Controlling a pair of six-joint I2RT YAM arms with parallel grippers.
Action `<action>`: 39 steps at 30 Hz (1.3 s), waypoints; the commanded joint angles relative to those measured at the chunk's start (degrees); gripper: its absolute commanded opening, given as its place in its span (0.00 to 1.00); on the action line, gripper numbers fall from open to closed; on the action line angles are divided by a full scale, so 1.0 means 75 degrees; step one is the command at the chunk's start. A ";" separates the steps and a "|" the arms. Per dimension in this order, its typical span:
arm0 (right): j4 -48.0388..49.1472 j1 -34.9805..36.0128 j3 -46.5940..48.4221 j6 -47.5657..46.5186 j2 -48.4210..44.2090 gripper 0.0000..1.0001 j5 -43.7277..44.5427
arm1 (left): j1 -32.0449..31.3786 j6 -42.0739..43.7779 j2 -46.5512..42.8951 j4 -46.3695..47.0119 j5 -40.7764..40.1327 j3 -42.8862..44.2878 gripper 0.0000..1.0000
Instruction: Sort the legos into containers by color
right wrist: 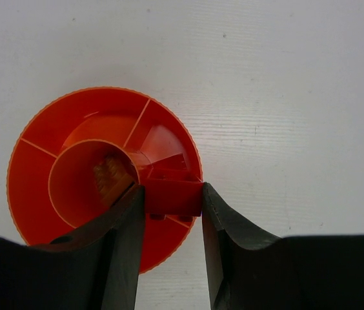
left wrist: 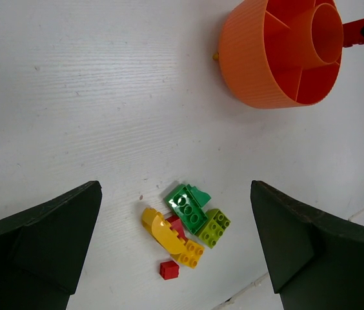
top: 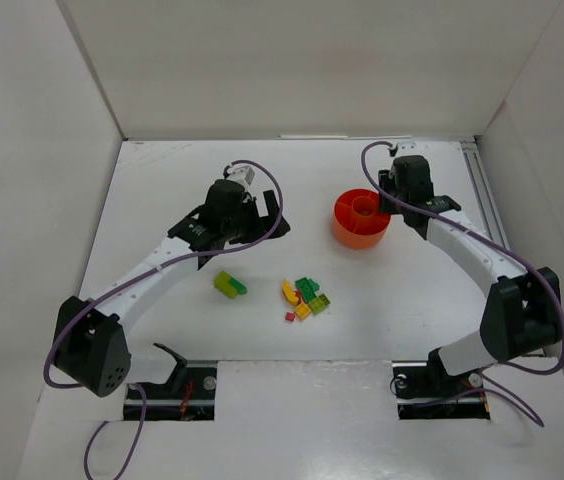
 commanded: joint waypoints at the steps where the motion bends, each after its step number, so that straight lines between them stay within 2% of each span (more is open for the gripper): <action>1: 0.0384 -0.0051 0.0000 0.0096 -0.0036 0.29 -0.0086 | -0.0012 0.0073 -0.0265 0.0152 -0.0045 0.0024 1.00; 4: 0.0383 -0.0051 0.0000 0.0096 -0.0106 0.34 -0.0157 | -0.0012 0.0073 -0.0265 0.0083 -0.0045 0.0024 1.00; 11: 0.0313 -0.0051 0.0000 0.0096 -0.0258 0.37 -0.0157 | -0.0012 0.0073 -0.0335 0.0082 -0.0045 0.0024 1.00; 12: 0.0313 -0.0051 0.0000 0.0096 -0.0328 0.41 -0.0157 | -0.0012 0.0073 -0.0405 0.0082 -0.0045 0.0024 1.00; 21: 0.0313 -0.0051 0.0000 0.0096 -0.0399 0.46 -0.0309 | -0.0012 0.0073 -0.0545 0.0082 0.0025 -0.0117 1.00; 24: 0.0313 -0.0051 0.0000 0.0026 -0.0399 0.23 -0.0239 | -0.0012 0.0073 -0.0546 0.0082 0.0025 -0.0117 1.00; 25: 0.0313 -0.0051 0.0000 0.0026 -0.0399 0.20 -0.0169 | -0.0012 0.0073 -0.0546 0.0082 0.0025 -0.0117 1.00; 33: 0.0465 -0.0051 0.0223 0.0015 -0.0328 0.18 0.0230 | -0.0012 0.0073 -0.0546 0.0082 0.0025 -0.0117 1.00; 35: 0.0465 -0.0051 0.0223 0.0014 -0.0328 0.13 0.0125 | -0.0012 0.0073 -0.0546 0.0082 0.0025 -0.0117 1.00; 39: 0.0559 -0.0051 0.0223 0.0201 -0.0328 0.12 0.0336 | -0.0012 0.0073 -0.0464 0.0082 0.0025 -0.0117 1.00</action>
